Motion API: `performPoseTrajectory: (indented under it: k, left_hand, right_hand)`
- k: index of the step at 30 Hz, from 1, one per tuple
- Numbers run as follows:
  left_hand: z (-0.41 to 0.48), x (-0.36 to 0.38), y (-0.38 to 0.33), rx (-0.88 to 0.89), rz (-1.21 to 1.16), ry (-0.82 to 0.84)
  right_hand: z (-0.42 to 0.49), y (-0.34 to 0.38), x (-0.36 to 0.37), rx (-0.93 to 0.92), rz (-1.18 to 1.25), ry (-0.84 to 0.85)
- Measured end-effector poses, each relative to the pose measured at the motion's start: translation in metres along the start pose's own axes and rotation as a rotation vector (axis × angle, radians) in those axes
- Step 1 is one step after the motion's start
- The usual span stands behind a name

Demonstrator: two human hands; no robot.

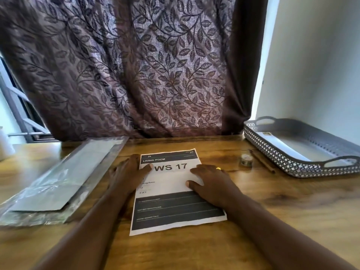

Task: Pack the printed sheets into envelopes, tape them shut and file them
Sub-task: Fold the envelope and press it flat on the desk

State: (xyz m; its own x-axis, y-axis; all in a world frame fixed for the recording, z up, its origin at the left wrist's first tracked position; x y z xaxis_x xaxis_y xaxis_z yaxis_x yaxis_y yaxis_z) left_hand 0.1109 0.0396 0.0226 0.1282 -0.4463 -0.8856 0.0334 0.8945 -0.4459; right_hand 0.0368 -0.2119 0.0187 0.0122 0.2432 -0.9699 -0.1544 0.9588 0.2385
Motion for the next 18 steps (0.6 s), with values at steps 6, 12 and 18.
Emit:
performPoseTrajectory:
  k: [6,12,18]
  left_hand:
    - [0.012,0.0,-0.003,0.013,-0.416,0.037]
    - [0.023,-0.005,0.007,0.049,-0.734,0.015]
    - [0.019,-0.005,0.0,0.102,-0.956,-0.002]
  right_hand:
    - [0.0,-0.003,-0.003,0.022,0.082,-0.001]
    - [0.002,-0.011,-0.006,0.042,0.198,-0.029]
    - [0.011,-0.031,-0.018,0.114,0.387,-0.179]
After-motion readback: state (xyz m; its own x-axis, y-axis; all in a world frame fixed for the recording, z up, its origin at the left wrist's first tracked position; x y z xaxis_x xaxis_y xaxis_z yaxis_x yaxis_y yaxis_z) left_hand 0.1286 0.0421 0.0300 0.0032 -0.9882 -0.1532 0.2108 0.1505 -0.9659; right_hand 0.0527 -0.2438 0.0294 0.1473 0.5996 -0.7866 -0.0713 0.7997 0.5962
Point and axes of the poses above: each hand's wrist, its own z-axis towards the middle knuckle, its own x-axis out of the palm, y = z × x, the point moved 9 cm from there along z, towards the middle knuckle, and after that the axes turned 5 degrees about y, right-handed, at the moved point
